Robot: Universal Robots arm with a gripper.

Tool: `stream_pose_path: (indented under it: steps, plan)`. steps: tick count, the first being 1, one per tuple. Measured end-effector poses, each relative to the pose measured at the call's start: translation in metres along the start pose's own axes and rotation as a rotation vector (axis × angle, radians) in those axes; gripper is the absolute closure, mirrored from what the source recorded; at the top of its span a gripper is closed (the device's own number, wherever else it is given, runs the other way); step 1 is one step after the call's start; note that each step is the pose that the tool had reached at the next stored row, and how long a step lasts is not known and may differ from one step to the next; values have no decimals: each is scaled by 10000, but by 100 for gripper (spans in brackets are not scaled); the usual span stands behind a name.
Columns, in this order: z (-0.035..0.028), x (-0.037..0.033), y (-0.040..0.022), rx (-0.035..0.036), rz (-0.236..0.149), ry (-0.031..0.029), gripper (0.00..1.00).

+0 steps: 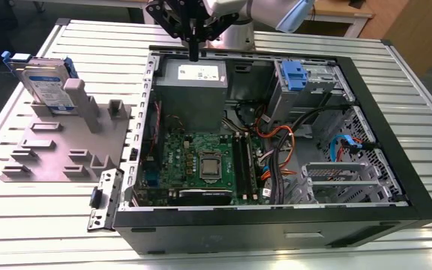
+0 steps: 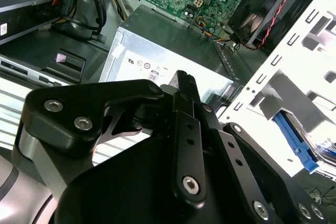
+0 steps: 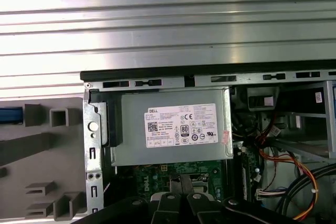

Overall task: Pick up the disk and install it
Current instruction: 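Reach for the disk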

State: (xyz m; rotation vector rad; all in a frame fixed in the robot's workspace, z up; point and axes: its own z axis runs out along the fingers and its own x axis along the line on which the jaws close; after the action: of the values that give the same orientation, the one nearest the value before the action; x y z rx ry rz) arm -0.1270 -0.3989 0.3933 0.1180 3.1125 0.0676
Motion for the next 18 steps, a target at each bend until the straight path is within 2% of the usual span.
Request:
stream_pose_path:
  steps: [17, 18]
  plan:
    - [-1, 42, -3, -1, -1, 0, 89]
    - [-2, 62, -5, 0, 0, -1, 89]
